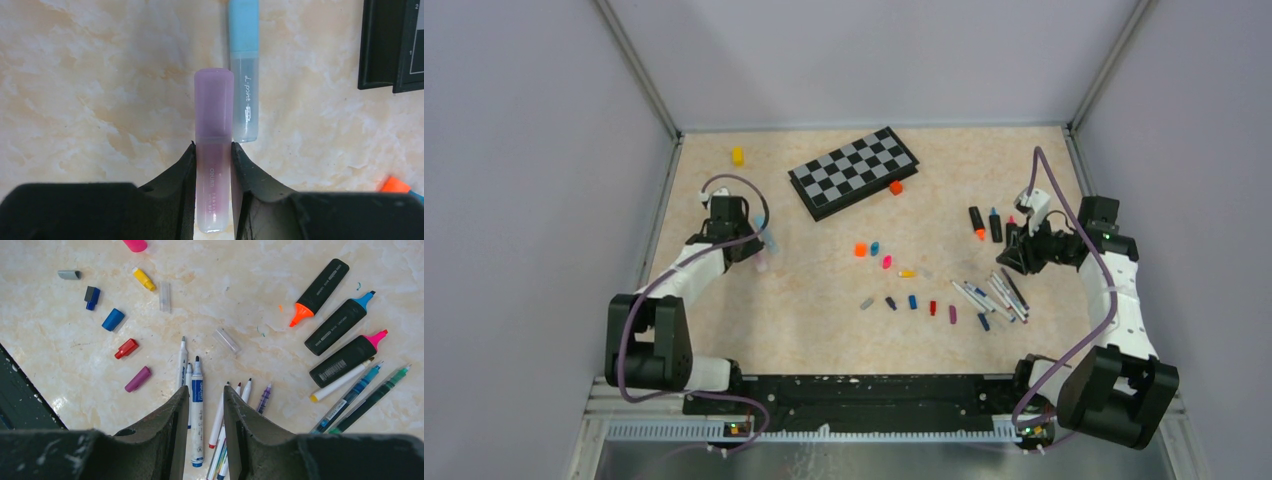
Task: Open the pen caps
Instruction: Pick up the pen from the center of the board.
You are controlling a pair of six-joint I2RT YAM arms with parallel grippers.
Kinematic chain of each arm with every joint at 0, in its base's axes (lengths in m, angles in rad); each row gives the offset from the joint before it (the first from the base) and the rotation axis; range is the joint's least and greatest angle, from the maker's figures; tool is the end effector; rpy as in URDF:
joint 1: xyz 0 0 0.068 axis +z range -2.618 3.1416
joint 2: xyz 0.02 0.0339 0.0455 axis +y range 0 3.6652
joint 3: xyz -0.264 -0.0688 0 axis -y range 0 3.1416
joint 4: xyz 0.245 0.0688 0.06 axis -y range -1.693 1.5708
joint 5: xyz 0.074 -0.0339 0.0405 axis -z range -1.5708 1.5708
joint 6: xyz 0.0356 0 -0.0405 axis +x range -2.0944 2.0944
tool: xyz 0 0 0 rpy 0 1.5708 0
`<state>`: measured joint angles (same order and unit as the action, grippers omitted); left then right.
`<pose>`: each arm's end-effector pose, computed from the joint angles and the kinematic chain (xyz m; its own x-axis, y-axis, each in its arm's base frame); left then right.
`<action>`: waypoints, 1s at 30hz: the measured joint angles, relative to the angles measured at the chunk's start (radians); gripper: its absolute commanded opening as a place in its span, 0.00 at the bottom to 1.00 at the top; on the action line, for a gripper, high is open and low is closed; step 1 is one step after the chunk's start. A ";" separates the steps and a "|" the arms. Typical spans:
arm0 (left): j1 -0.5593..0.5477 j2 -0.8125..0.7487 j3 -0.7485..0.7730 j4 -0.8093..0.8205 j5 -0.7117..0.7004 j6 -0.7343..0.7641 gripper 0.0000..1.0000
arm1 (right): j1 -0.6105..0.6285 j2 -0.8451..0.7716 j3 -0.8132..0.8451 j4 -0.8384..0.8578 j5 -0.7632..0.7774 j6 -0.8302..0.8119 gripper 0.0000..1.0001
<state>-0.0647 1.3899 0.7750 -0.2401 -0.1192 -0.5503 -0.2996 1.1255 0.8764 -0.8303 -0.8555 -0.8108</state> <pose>0.2787 -0.0138 0.1984 -0.6347 -0.4792 -0.6063 -0.4054 0.8744 -0.2667 0.2033 -0.0347 0.2637 -0.4740 -0.3511 -0.8075 -0.7117 0.6927 0.1165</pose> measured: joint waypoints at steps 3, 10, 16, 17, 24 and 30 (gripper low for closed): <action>0.000 -0.012 -0.008 0.000 0.020 -0.005 0.01 | 0.000 0.000 0.000 0.000 -0.003 0.000 0.31; 0.000 -0.035 -0.027 0.001 0.060 -0.006 0.00 | 0.000 0.000 0.000 0.000 -0.004 0.000 0.31; 0.000 -0.035 -0.035 0.006 0.097 -0.009 0.00 | 0.000 0.000 0.000 0.000 -0.005 0.000 0.31; 0.000 -0.037 -0.037 0.008 0.106 -0.009 0.00 | 0.000 0.000 0.000 0.000 -0.005 0.000 0.31; -0.001 -0.038 -0.059 0.036 0.184 -0.009 0.00 | 0.000 -0.001 -0.001 -0.001 -0.013 -0.007 0.31; -0.002 -0.039 -0.098 0.075 0.251 -0.008 0.00 | 0.001 -0.007 -0.006 -0.008 -0.039 -0.018 0.31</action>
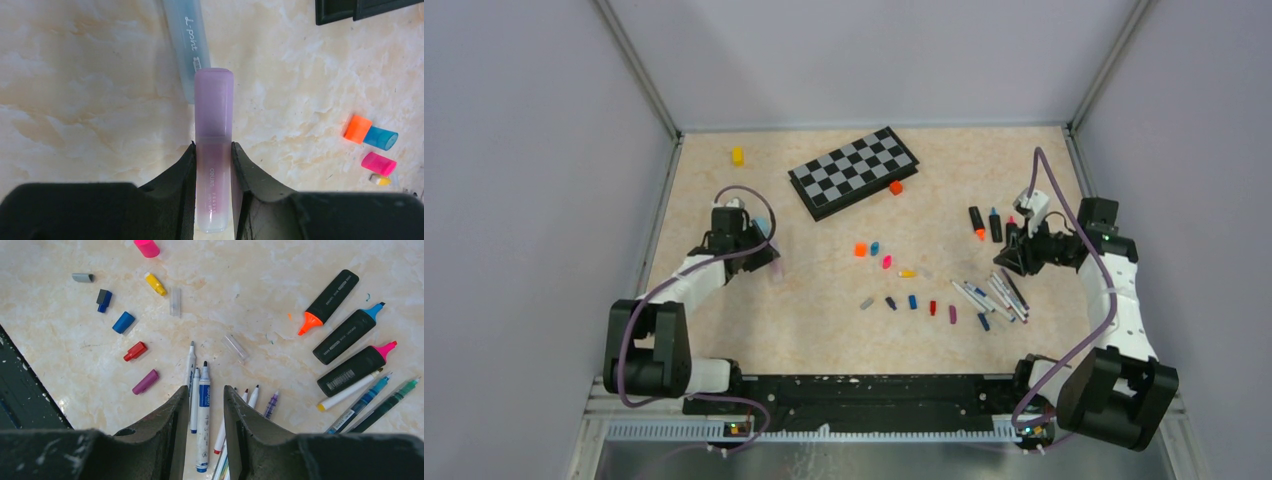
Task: Open the pen caps
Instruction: Pick up the pen from the center of the board, then open the pen cap from the pen.
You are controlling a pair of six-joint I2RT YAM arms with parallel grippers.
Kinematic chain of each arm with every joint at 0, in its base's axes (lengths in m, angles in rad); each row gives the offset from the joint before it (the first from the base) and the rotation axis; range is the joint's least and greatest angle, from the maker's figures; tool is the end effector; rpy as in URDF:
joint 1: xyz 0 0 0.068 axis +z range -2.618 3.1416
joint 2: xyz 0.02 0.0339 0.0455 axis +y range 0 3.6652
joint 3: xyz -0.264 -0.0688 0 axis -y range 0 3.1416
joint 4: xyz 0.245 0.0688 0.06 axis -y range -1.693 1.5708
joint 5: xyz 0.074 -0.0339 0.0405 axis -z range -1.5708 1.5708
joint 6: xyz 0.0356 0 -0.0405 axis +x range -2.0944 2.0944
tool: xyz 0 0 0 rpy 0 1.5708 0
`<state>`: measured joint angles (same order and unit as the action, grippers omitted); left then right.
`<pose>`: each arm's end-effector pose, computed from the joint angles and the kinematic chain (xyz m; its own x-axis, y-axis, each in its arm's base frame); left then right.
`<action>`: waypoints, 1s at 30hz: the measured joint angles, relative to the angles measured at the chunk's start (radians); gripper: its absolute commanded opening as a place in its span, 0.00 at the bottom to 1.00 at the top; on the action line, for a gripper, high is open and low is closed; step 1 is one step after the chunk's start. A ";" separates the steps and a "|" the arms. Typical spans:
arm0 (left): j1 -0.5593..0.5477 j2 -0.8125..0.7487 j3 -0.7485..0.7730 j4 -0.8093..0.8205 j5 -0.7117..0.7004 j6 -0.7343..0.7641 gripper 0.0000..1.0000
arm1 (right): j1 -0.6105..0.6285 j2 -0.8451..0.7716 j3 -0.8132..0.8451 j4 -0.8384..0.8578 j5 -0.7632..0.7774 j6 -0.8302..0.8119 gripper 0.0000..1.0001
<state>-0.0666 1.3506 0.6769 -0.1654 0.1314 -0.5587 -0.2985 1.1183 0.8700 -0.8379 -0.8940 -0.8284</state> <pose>0.2634 -0.0222 0.1838 -0.7108 -0.4793 -0.5149 -0.2635 0.8601 -0.4368 0.2009 -0.0328 0.2637 -0.4517 -0.3439 -0.8232 -0.7333 0.6686 0.1231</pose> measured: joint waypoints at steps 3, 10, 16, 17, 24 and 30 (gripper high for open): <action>-0.001 -0.001 -0.027 0.025 0.044 0.000 0.00 | 0.000 0.000 -0.005 0.000 -0.015 -0.002 0.31; -0.027 -0.099 -0.119 0.135 0.170 -0.034 0.00 | 0.057 0.000 -0.013 0.002 -0.061 -0.007 0.31; -0.116 -0.210 -0.221 0.310 0.247 -0.133 0.00 | 0.190 0.000 -0.035 0.040 -0.091 0.000 0.31; -0.138 -0.220 -0.237 0.344 0.250 -0.153 0.00 | 0.210 0.000 -0.038 0.054 -0.101 0.003 0.31; -0.370 -0.239 -0.280 0.585 0.175 -0.269 0.00 | 0.363 -0.002 -0.045 0.233 -0.192 0.097 0.44; -0.520 -0.130 -0.205 0.714 0.063 -0.339 0.00 | 0.497 0.001 -0.094 0.472 -0.222 0.343 0.50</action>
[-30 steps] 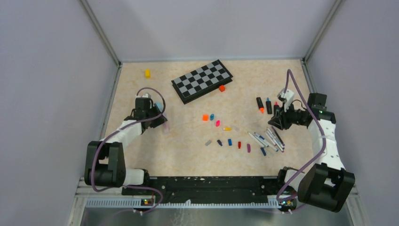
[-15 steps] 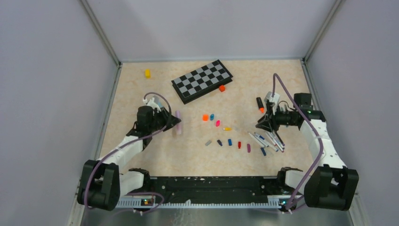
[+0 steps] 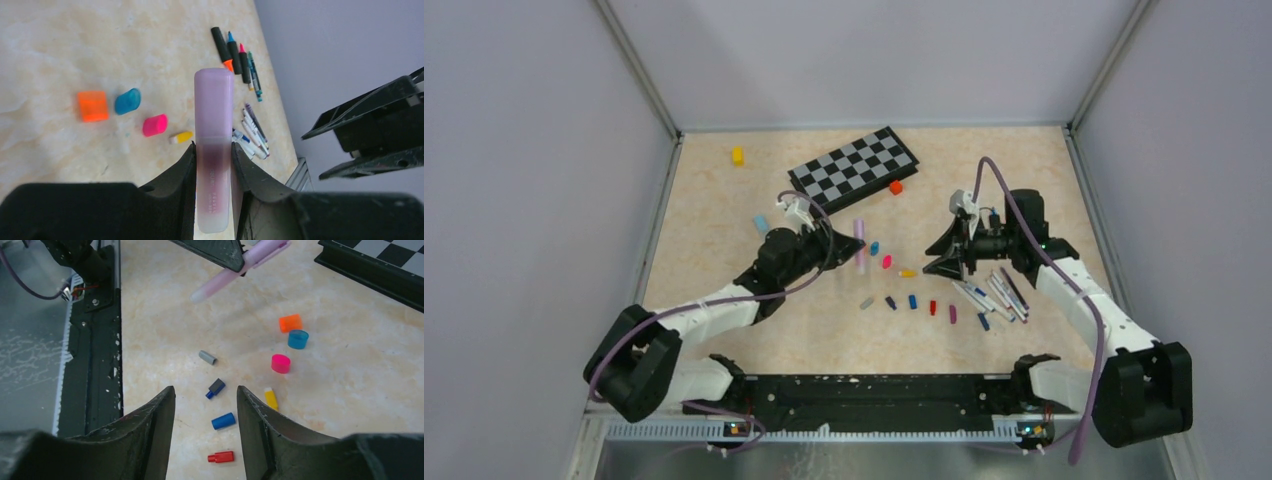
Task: Open the pen caps
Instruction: Open the pen cap from the pen.
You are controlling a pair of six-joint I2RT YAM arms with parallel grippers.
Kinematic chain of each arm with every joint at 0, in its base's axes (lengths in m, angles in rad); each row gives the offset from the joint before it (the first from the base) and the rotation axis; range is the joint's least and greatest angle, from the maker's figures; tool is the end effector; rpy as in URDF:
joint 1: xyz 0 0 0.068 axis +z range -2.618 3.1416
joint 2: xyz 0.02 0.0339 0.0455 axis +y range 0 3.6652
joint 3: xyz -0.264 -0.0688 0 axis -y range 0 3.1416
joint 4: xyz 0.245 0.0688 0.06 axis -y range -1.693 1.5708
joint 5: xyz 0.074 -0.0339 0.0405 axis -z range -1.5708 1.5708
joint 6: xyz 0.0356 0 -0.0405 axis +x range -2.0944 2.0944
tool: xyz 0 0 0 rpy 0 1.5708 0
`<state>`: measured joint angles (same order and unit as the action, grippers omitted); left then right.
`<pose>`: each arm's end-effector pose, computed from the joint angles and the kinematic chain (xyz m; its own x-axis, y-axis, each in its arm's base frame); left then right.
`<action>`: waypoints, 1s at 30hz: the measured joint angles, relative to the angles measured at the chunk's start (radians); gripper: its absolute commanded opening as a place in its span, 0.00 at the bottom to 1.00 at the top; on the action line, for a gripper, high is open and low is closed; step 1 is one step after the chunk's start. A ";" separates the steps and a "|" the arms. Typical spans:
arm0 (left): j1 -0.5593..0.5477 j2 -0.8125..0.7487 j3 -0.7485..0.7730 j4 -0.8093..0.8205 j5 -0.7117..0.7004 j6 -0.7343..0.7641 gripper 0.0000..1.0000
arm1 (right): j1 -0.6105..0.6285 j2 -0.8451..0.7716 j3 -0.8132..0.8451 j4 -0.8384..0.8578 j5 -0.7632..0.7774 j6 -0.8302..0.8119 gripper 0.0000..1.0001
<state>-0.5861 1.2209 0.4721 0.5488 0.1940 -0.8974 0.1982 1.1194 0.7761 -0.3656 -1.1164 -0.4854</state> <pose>0.2100 -0.1476 0.2170 -0.6505 -0.4888 -0.5813 0.3073 0.5305 -0.7900 0.2131 0.0754 0.2667 -0.2122 -0.2515 -0.9443 -0.9657 0.2020 0.1632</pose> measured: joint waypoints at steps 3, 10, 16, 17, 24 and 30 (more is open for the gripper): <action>-0.068 0.071 0.067 0.028 -0.064 -0.024 0.00 | 0.035 0.016 -0.040 0.149 -0.004 0.172 0.56; -0.203 0.190 0.217 0.035 -0.227 -0.054 0.00 | 0.066 0.051 -0.105 0.434 0.021 0.498 0.62; -0.278 0.256 0.281 0.022 -0.341 -0.074 0.00 | 0.086 0.085 -0.109 0.570 0.077 0.672 0.63; -0.287 0.262 0.288 0.017 -0.356 -0.075 0.00 | 0.093 0.089 -0.111 0.580 0.089 0.686 0.63; -0.335 0.276 0.338 -0.031 -0.466 -0.078 0.00 | 0.132 0.117 -0.115 0.596 0.177 0.723 0.63; -0.353 0.277 0.348 -0.048 -0.509 -0.085 0.00 | 0.139 0.136 -0.115 0.586 0.254 0.732 0.49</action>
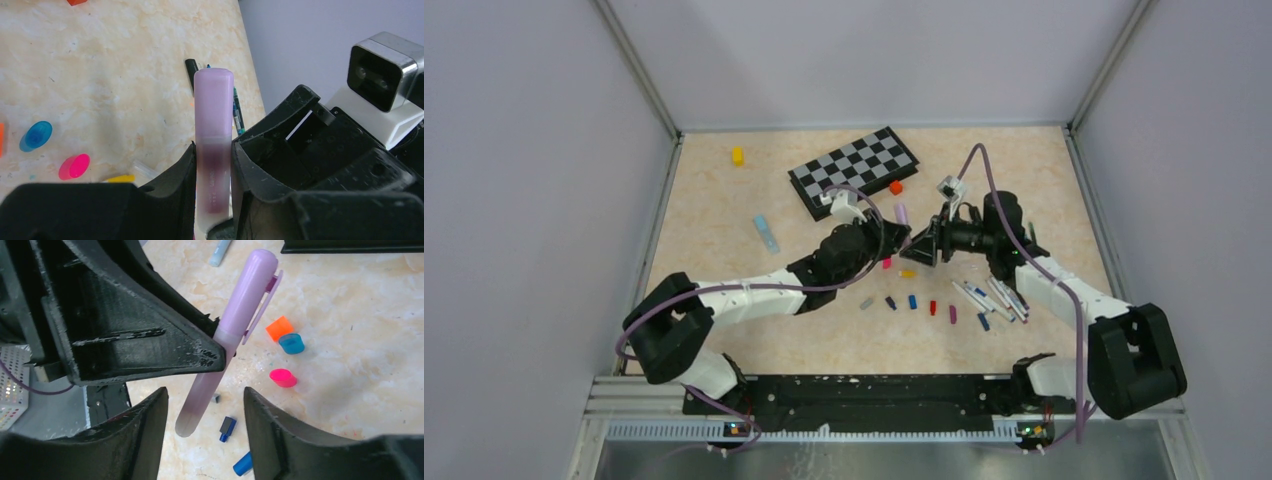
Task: Open the pen caps
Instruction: Open the pen cap from the pen.
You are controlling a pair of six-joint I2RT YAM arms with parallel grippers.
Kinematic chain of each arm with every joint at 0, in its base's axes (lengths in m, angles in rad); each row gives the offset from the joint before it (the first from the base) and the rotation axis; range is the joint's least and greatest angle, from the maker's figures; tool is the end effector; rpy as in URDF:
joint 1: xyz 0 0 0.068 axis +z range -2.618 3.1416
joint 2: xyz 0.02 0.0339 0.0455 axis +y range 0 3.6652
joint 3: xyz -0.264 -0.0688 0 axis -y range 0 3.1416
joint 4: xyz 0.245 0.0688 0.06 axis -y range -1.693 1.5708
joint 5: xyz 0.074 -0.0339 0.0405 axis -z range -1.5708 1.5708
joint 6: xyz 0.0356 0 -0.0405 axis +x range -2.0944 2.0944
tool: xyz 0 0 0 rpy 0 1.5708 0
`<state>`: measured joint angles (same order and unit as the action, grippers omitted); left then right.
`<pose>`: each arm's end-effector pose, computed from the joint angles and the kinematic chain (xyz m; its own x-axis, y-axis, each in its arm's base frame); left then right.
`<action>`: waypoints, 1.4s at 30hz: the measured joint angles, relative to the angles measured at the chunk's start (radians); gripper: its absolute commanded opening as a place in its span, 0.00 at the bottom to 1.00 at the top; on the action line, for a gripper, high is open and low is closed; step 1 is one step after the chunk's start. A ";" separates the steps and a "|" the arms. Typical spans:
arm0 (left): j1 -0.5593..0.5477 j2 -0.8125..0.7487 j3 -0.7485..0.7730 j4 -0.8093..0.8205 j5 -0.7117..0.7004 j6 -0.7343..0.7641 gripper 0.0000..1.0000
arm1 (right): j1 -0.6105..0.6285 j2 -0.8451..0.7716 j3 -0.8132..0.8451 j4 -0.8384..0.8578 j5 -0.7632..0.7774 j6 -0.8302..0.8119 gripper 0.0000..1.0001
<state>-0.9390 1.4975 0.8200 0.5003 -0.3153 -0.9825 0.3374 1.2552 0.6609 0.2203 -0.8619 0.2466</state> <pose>0.2069 -0.2641 0.2510 -0.5460 -0.5931 -0.5917 0.2391 0.5666 -0.7885 0.2412 0.1133 0.2415 -0.5497 -0.0244 -0.8350 -0.7714 0.3984 0.4962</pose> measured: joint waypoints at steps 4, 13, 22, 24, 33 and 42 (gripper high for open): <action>-0.011 0.011 0.009 -0.003 -0.013 -0.003 0.00 | 0.001 0.019 0.001 0.002 0.024 0.019 0.27; -0.018 0.031 0.014 0.000 -0.024 0.042 0.49 | -0.002 0.045 0.001 -0.003 0.049 0.031 0.00; -0.014 -0.150 -0.085 0.042 0.009 0.274 0.99 | -0.119 0.009 0.010 -0.093 -0.118 -0.143 0.00; -0.003 -0.244 -0.119 0.047 0.031 0.355 0.99 | -0.158 -0.002 0.045 -0.226 -0.170 -0.296 0.00; 0.192 -0.431 -0.226 0.115 0.439 0.518 0.99 | -0.173 -0.004 0.178 -0.741 -0.279 -0.860 0.00; 0.205 -0.280 -0.253 0.254 0.739 0.560 0.99 | -0.173 -0.002 0.178 -0.904 -0.318 -1.022 0.00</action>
<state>-0.7338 1.2179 0.5671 0.7540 0.4240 -0.4229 0.1642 1.2533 0.8387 -0.6842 -1.1801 -0.7750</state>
